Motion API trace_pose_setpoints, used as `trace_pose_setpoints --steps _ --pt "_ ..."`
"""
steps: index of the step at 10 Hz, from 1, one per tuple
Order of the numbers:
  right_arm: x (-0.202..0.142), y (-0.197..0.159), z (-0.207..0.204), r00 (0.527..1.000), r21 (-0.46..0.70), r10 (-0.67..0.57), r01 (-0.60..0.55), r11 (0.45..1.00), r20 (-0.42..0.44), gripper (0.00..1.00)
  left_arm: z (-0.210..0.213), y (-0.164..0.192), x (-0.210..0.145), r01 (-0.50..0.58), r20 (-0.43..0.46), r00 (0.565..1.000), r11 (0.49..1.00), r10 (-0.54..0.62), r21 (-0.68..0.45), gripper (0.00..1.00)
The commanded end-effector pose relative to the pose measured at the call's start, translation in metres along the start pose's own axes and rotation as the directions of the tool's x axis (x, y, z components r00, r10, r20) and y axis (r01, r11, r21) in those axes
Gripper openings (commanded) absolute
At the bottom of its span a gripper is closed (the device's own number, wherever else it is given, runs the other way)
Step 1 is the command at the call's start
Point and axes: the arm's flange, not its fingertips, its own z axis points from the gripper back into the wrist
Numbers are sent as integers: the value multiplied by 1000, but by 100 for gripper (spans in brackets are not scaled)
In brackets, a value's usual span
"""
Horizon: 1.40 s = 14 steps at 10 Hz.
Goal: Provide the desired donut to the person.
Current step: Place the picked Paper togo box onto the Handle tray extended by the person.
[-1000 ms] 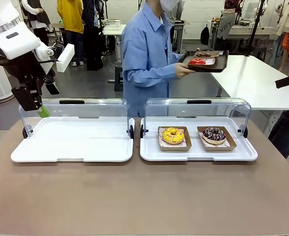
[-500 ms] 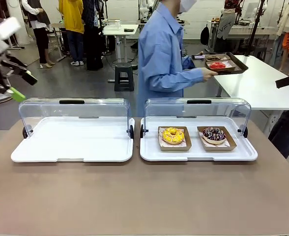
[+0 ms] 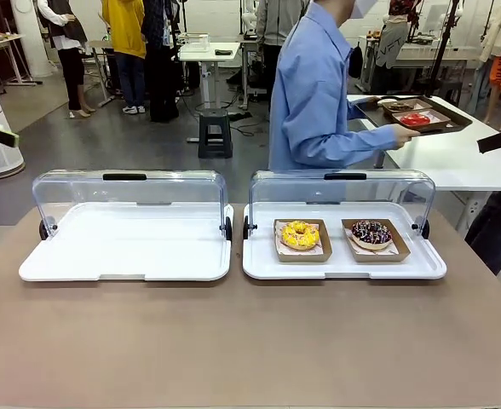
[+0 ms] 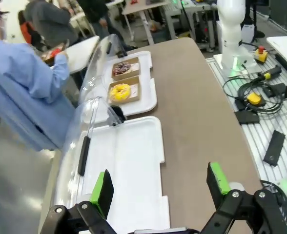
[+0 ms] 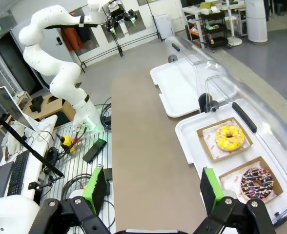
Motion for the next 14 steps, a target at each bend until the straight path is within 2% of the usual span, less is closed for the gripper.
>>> trace_pose_setpoints --steps 1,4,7,10,12,13,14 --pt "0 0 -1 1000 7 4 -4 1000 8 100 2 -10 -24 15 57 998 994 -21 108 100" --pt "0 0 -1 1000 7 4 -4 1000 8 100 22 -15 -47 -91 165 984 984 66 155 100" --pt "0 0 -1 1000 7 4 -4 1000 8 100 28 -6 -55 -204 215 961 970 173 135 100" --pt "0 0 -1 1000 7 4 -4 1000 8 100 28 -1 -53 -241 213 954 961 209 136 100" --pt "0 0 -1 1000 7 4 -4 1000 8 100 24 -3 -42 -227 125 969 968 213 109 100" --pt "0 0 -1 1000 7 4 -4 1000 8 100 24 -4 -56 -224 195 961 967 197 125 100" --pt "0 0 -1 1000 7 4 -4 1000 8 100 24 -4 -56 -224 195 961 967 197 125 100"
